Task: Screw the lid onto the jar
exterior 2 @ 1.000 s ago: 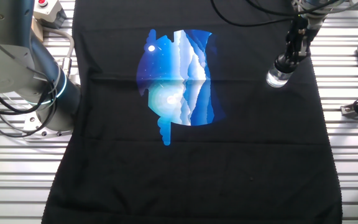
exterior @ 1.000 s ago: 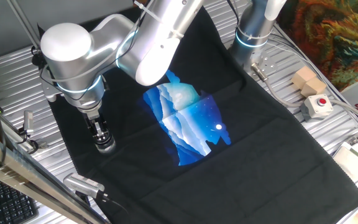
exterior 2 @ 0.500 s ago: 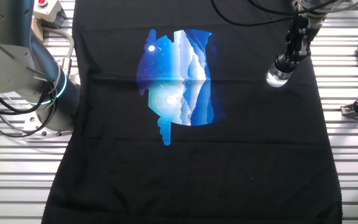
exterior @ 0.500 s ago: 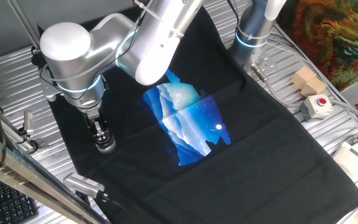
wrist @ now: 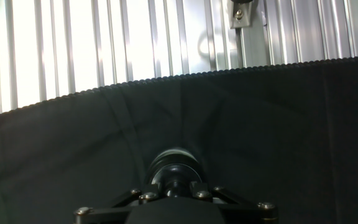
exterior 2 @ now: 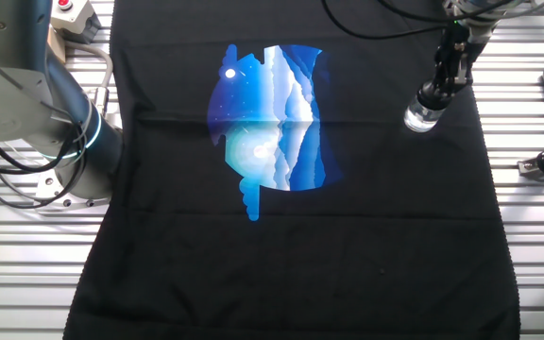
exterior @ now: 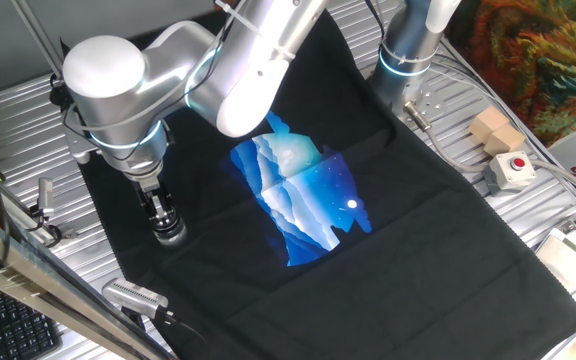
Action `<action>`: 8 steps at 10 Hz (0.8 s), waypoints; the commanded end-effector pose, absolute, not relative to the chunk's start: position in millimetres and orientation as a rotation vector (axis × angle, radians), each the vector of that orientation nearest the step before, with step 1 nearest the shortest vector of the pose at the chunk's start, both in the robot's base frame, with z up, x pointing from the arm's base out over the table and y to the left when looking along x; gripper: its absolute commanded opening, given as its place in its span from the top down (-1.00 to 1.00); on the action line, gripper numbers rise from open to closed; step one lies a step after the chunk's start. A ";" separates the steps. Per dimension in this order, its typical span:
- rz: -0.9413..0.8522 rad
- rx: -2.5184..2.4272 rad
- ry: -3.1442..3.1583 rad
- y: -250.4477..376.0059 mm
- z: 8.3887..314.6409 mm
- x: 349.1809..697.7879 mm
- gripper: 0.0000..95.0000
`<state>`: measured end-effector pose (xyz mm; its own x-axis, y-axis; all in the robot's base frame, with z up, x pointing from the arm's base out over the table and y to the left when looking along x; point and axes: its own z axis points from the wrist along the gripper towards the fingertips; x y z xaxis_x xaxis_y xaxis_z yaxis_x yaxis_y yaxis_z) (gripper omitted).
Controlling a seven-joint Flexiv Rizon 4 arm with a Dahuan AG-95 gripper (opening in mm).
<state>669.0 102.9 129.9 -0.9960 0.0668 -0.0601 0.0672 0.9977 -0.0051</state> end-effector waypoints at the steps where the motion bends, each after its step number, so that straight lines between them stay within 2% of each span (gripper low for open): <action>1: -0.014 0.102 3.077 103.1 129.8 669.0 1.00; 8: -0.027 0.103 3.065 103.5 125.6 669.0 1.00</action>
<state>668.8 103.7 124.9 -0.9950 0.0662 -0.0753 0.0676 0.9976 -0.0161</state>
